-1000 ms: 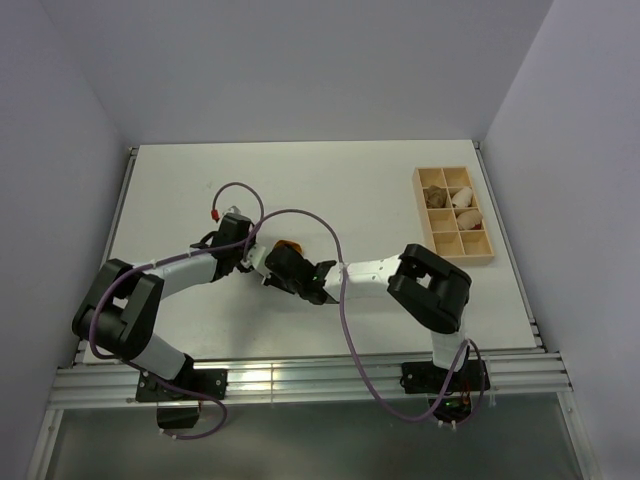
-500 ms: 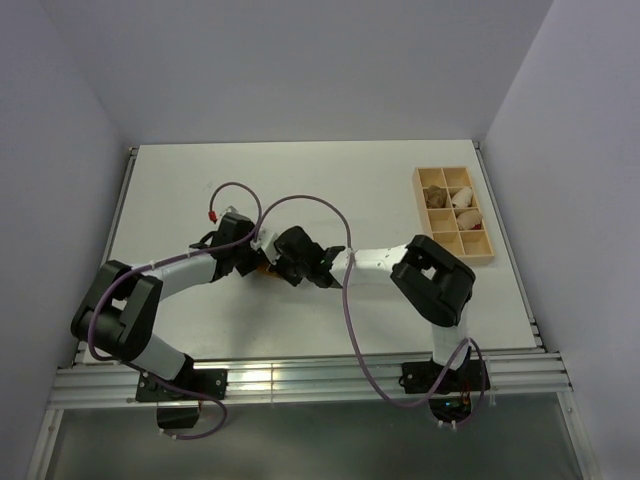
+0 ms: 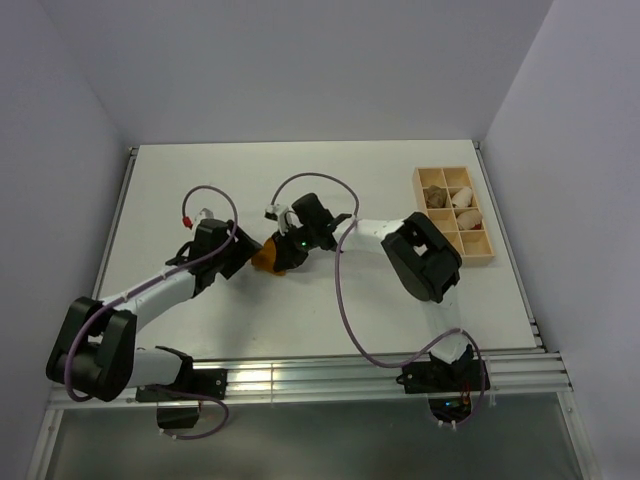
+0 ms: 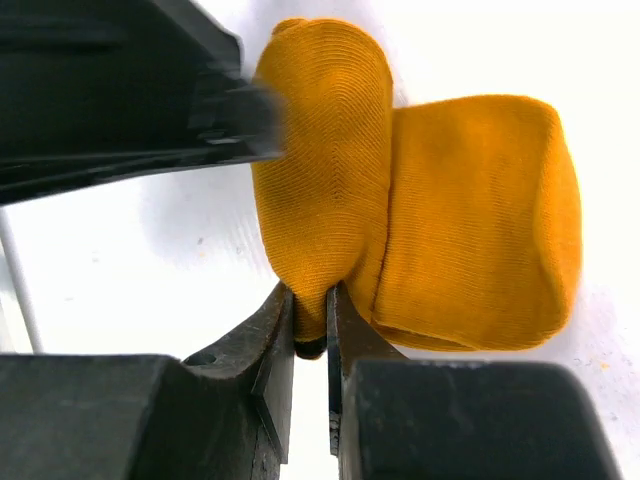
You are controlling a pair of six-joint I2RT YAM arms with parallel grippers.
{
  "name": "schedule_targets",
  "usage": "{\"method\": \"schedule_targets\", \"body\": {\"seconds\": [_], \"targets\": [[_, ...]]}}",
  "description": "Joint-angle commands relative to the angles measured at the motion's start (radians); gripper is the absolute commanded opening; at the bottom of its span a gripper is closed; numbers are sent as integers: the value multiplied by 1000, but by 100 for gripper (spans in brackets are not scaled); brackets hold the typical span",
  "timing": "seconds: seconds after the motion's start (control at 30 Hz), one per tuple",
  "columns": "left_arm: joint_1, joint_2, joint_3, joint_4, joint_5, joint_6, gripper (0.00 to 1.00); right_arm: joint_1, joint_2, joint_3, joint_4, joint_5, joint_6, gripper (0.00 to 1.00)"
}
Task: Roll the socks
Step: Roll the sock at the center of the board.
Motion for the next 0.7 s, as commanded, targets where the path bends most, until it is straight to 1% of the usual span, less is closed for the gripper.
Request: {"method": "schedule_targets", "body": {"seconds": [0.0,0.1,0.23,0.4,0.67], "targets": [[1,-57,-45,63,-7,-8,75,-42,102,12,-219,-102,74,0],[1,-65,-85,110,5,-18,74,-58,138,64,-273,-130,87,0],[1,-26,-104,161,37,-34,71,-68,188,114,-312,-157,110,0],[1,15,-117,225,62,-55,69,-79,222,129,-323,-188,143,0],[-5,69,-99,253,63,-61,66,-88,243,126,-312,-214,162,0]]}}
